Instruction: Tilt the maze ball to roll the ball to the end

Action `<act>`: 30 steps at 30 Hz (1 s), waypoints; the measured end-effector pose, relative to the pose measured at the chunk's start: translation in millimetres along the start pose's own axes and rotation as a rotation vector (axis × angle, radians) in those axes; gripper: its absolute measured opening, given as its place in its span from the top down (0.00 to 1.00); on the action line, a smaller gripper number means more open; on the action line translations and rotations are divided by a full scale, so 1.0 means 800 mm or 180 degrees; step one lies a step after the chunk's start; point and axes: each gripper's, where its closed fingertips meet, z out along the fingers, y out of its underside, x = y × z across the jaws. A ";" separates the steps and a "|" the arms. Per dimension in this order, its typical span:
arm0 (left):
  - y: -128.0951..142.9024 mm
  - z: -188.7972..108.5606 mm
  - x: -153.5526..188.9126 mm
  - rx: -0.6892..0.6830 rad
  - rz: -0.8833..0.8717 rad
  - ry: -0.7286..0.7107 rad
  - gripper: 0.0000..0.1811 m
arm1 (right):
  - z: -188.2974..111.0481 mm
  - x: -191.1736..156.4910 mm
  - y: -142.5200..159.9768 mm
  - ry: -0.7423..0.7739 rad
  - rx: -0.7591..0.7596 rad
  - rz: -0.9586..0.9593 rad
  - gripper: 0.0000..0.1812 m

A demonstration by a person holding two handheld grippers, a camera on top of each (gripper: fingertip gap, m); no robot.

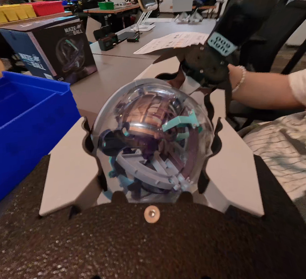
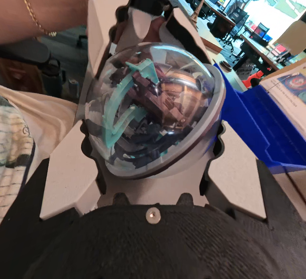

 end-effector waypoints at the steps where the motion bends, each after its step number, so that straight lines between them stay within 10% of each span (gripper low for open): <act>1: -0.005 -0.003 0.001 0.0058 -0.0127 0.0046 0.21 | 0.000 0.000 -0.001 0.0035 -0.0015 -0.0107 0.19; 15: 0.013 -0.017 -0.030 -0.0189 -0.0096 -0.0295 0.13 | 0.023 0.002 0.017 0.0428 -0.0452 -0.0700 0.24; 30: 0.021 -0.019 -0.035 0.0034 -0.0886 -0.0032 0.13 | 0.036 -0.002 -0.011 0.0141 0.0238 0.0690 0.17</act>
